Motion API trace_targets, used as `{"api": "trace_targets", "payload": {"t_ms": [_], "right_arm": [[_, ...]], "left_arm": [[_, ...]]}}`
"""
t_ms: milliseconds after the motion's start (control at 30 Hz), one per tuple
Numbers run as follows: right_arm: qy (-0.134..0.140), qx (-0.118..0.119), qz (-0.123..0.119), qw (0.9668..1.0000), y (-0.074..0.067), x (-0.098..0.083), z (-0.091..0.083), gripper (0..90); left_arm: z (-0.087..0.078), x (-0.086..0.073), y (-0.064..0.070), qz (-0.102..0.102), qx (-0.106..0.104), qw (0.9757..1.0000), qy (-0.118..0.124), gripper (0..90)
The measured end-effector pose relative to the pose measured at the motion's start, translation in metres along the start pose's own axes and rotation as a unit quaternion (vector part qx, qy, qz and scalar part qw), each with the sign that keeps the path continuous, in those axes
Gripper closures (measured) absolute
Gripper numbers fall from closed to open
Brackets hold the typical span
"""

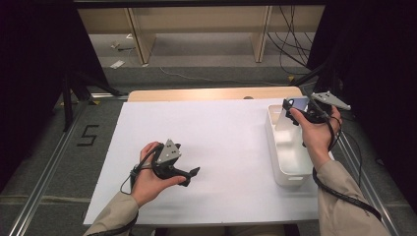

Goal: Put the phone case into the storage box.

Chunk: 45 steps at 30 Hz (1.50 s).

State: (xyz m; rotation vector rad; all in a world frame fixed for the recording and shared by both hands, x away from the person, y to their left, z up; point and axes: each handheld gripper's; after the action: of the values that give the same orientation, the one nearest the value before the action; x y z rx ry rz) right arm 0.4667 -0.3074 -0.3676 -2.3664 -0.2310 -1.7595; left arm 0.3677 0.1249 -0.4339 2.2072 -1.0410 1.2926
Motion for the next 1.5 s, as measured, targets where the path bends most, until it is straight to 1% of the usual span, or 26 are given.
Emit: {"api": "trace_targets", "payload": {"t_ms": [400,667,900,1167,1500], "right_arm": [[-0.01,-0.001,0.001,1.0,-0.001,0.001,0.006,18.2],[-0.009,-0.003,-0.001,1.0,0.0,0.001,0.01,18.1],[-0.018,-0.005,-0.001,0.9998,0.0,0.001,0.015,18.2],[-0.027,-0.003,-0.003,0.9996,-0.001,0.001,0.021,18.1],[-0.033,-0.005,0.001,0.9995,0.002,0.003,0.024,18.2]], "left_arm": [[0.0,0.0,0.0,0.001,0.002,1.0,0.001,0.0],[-0.001,0.001,0.0,0.001,0.002,1.0,0.002,0.0],[-0.001,0.001,0.0,0.0,0.001,1.0,0.003,0.0],[-0.001,0.001,0.0,0.001,0.001,1.0,0.004,0.0],[-0.001,0.001,0.0,-0.001,0.001,1.0,0.004,0.0]]}}
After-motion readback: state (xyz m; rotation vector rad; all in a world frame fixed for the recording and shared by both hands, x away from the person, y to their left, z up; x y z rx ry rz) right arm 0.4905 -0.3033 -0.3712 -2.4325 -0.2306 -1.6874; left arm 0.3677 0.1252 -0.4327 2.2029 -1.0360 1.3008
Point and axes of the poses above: each handheld gripper's, and its own axes: z roughly forward along the jaws, x roughly out of its top, y roughly to its right, and after that the axes turned 1 degree about -z, right-handed
